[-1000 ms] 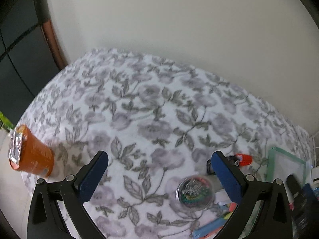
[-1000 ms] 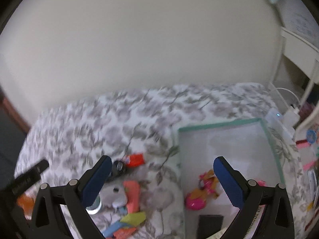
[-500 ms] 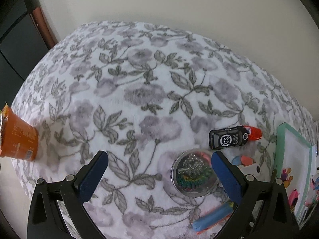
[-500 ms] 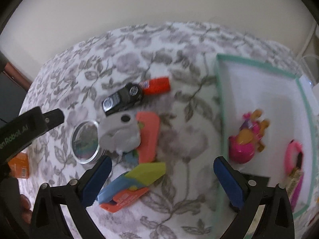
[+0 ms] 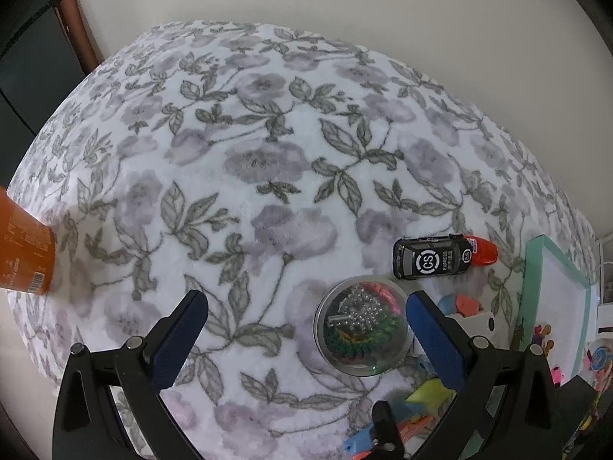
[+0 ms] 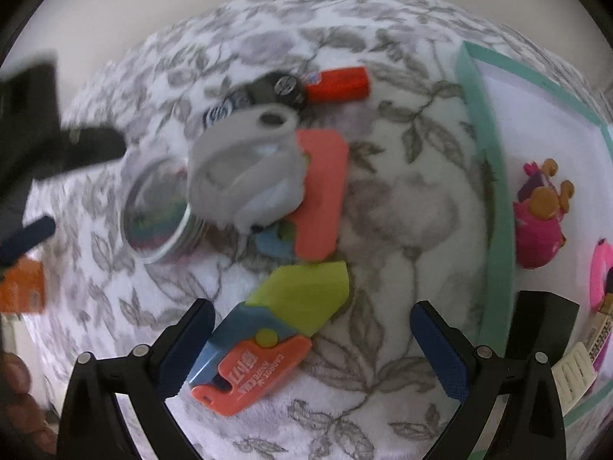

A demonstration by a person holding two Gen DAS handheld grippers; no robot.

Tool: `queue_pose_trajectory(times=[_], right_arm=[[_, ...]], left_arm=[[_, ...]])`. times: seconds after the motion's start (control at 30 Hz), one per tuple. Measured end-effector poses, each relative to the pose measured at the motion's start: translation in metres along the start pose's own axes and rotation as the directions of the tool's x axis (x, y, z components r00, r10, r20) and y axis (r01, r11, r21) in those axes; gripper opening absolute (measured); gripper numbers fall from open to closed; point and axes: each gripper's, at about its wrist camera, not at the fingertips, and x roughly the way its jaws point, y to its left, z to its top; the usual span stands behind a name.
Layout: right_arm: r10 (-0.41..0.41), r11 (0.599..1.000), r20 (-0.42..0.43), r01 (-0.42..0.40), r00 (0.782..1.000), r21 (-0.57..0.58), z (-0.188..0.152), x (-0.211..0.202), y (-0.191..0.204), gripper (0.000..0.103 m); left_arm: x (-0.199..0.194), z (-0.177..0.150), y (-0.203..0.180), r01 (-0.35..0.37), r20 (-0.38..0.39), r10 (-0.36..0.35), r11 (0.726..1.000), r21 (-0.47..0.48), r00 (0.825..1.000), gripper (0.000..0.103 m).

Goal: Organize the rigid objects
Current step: 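Grasp bead tin with left tool while right tool grasps orange utility knife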

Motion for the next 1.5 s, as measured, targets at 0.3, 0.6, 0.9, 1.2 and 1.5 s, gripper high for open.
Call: queue_pose_trajectory(times=[0.3,0.6,0.9,1.2,1.5], right_arm=[[-0.07,0.992,-0.02,0.067,0.997,-0.107,-0.007,0.002,0.008,0.094],[-0.098,0.988,-0.026,0.095,0.995,-0.122,-0.001,-0.011,-0.019,0.066],[-0.109,0.982,-0.045,0.101,0.993,-0.158,0.004,-0.015,-0.027,0.057],[-0.119,0.981,-0.066,0.107,0.991,-0.163,-0.002,-0.021,-0.029,0.061],[-0.097,0.988,-0.073,0.087,0.993,-0.131,-0.017,-0.031,-0.031,0.069]], left_arm=[[0.018,-0.003,-0.006,0.016,-0.06,-0.016,1.0,0.004,0.998,0.103],[0.029,-0.002,-0.01,0.061,-0.079,-0.064,0.998,-0.034,0.995,0.103],[0.036,-0.004,-0.016,0.048,-0.069,-0.049,0.999,-0.025,0.996,0.103],[0.036,-0.008,-0.011,0.055,-0.074,-0.059,0.996,-0.063,0.996,0.103],[0.026,-0.015,-0.004,0.046,-0.067,-0.051,0.996,-0.079,0.996,0.097]])
